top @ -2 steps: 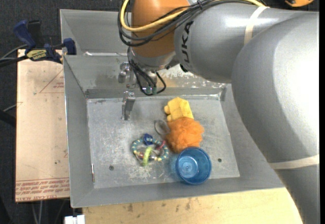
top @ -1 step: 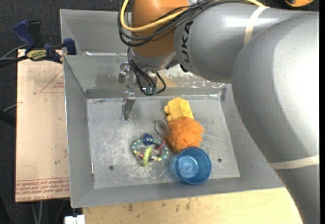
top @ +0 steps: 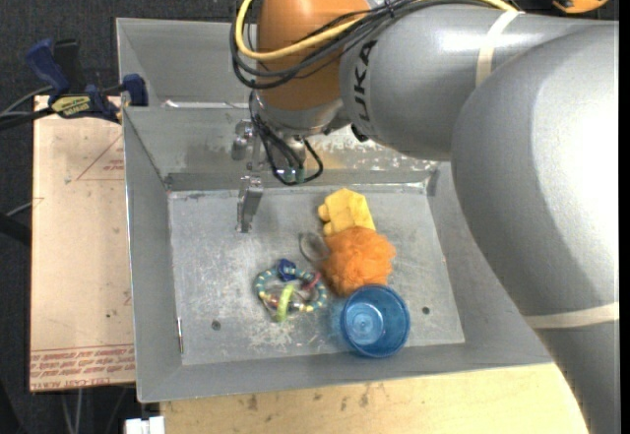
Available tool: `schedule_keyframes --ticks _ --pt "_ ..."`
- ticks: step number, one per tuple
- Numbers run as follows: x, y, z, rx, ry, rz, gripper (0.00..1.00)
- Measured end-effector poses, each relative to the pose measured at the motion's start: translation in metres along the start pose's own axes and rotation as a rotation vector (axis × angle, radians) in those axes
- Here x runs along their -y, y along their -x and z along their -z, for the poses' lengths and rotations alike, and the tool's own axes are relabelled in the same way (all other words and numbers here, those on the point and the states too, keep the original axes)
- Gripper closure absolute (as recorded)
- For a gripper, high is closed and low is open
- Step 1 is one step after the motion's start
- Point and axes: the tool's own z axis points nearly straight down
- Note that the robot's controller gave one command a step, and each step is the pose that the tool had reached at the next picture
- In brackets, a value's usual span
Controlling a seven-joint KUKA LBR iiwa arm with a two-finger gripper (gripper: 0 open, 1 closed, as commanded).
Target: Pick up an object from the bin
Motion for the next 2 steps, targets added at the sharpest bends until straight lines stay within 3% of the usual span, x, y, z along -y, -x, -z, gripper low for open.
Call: schedule_keyframes --ticks 1,2 --pt "0.033 -0.014 -0.011 0.003 0.003 0.015 0.00" --pt "0.077 -0.018 -0.019 -0.002 -0.003 -0.008 0.00"
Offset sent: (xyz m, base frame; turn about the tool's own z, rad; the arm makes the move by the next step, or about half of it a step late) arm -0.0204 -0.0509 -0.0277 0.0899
